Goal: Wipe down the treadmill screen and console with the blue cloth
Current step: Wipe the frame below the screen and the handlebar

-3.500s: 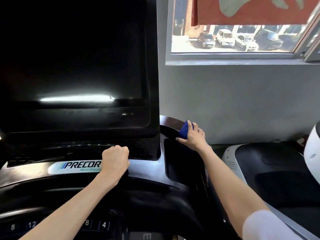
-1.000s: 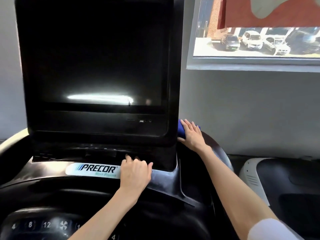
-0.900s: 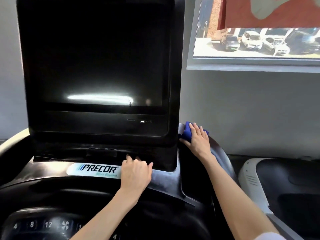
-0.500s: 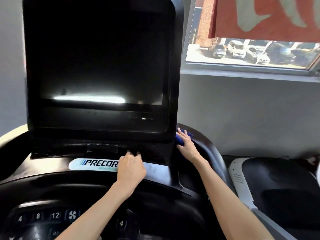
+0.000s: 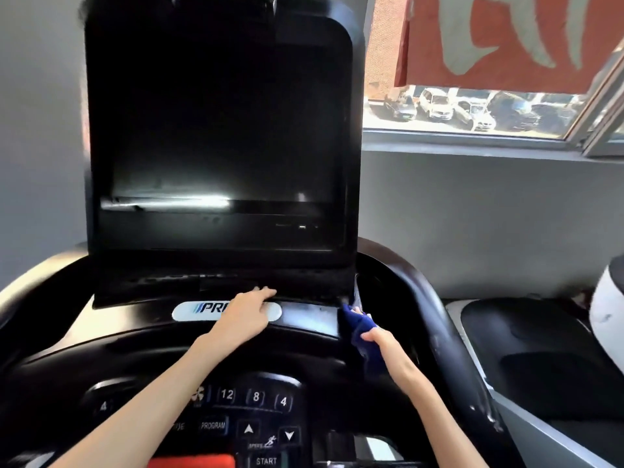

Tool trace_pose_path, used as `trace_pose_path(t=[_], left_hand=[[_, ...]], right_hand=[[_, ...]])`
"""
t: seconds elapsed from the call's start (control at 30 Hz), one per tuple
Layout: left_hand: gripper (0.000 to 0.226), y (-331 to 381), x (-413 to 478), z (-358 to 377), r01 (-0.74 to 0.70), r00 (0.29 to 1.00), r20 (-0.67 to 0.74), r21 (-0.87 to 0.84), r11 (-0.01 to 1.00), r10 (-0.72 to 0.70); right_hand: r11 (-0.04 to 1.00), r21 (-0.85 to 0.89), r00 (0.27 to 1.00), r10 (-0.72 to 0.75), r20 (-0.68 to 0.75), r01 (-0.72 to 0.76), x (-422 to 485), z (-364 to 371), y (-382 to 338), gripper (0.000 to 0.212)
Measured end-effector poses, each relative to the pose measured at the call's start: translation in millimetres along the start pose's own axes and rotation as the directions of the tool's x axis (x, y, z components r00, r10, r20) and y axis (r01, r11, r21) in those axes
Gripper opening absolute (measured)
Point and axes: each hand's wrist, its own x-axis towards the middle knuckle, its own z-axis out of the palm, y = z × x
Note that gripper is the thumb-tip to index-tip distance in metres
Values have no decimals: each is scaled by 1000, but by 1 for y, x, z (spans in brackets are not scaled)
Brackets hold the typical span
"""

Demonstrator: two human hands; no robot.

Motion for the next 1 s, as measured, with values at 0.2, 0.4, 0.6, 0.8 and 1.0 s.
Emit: trace_pose_path(t=[0.2,0.4,0.6,0.8,1.0], left_hand=[[51,-44,-29,-30,63,994,-91,-23,998,-64],[52,-62,-44,-50,62,983,-173,-15,998,-64],[50,-69,-47,-52,26,996,-81,-59,998,-31],[52,-65,-47,-43,-15,1000,-28,-65,998,13],[52,-38,-40,-27,-71,996,-50,13,997,72]], right_hand=[[686,-707,982,-179,64,172,23,113,-26,54],[429,-843,943,-210,257,325,36,183,-47,55],[580,-810,959,-266,-93,82,10,83,-1,51],[641,-748,930,-144,-339,-173,10,66,1,52],[429,-855,949,-241,202,292,33,152,-34,56]])
